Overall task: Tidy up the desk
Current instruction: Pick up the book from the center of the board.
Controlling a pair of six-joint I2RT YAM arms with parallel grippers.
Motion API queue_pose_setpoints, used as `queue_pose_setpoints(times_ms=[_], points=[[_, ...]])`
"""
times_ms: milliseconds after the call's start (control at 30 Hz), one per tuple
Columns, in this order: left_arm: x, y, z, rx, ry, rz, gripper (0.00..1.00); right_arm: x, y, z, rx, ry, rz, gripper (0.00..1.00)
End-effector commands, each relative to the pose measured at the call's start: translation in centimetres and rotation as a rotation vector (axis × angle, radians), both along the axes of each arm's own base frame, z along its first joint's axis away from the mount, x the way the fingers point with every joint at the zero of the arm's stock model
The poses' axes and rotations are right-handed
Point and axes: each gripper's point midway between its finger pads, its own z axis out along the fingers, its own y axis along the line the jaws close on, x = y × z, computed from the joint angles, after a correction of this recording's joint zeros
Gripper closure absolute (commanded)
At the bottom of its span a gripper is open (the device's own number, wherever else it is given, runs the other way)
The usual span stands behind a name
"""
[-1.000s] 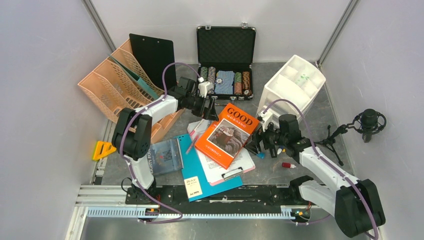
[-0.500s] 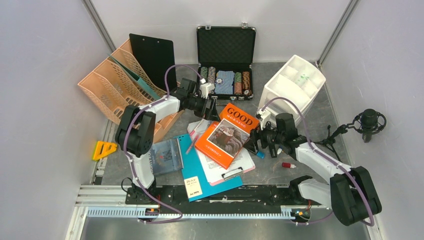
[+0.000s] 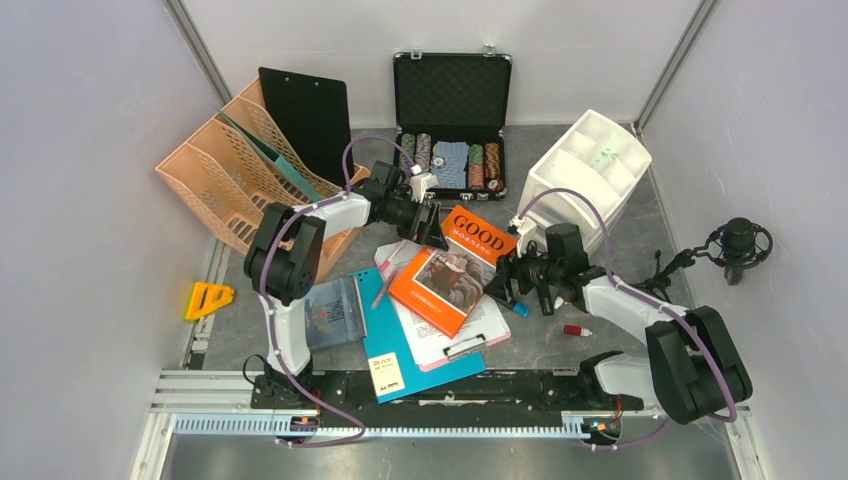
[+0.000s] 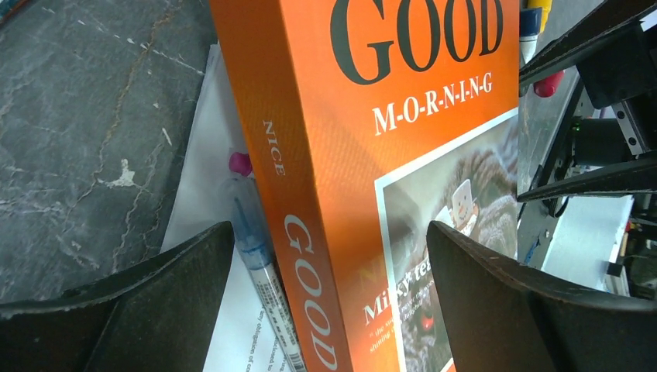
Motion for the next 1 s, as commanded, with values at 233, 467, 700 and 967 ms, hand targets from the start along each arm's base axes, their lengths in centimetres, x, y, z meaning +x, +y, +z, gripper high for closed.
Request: queue_pose_setpoints(times_ms=[233,467,700,967], points=[[-0.6,-2.0,1.1,-0.125,0.107,-0.065,0.00,1.6,1.3,1.6,0.060,-0.043,0.012,0.19],[-1.2,-2.3,3.1,-0.182,0.143,-0.088,0.03,1.7,1.3,1.8,0.053,-0.075,0.008,0.20],[-1.3,-1.9,5.2,-0.227,0.146,-0.090,0.17,1.7,1.5,1.6,0.042,-0.089,0.016,0.20],[-1.6,-2.2,5.5,-0.267,0.211,-0.092,0.40,1.6,1.8,1.5,0.040,-0.103,0.032,0.20]])
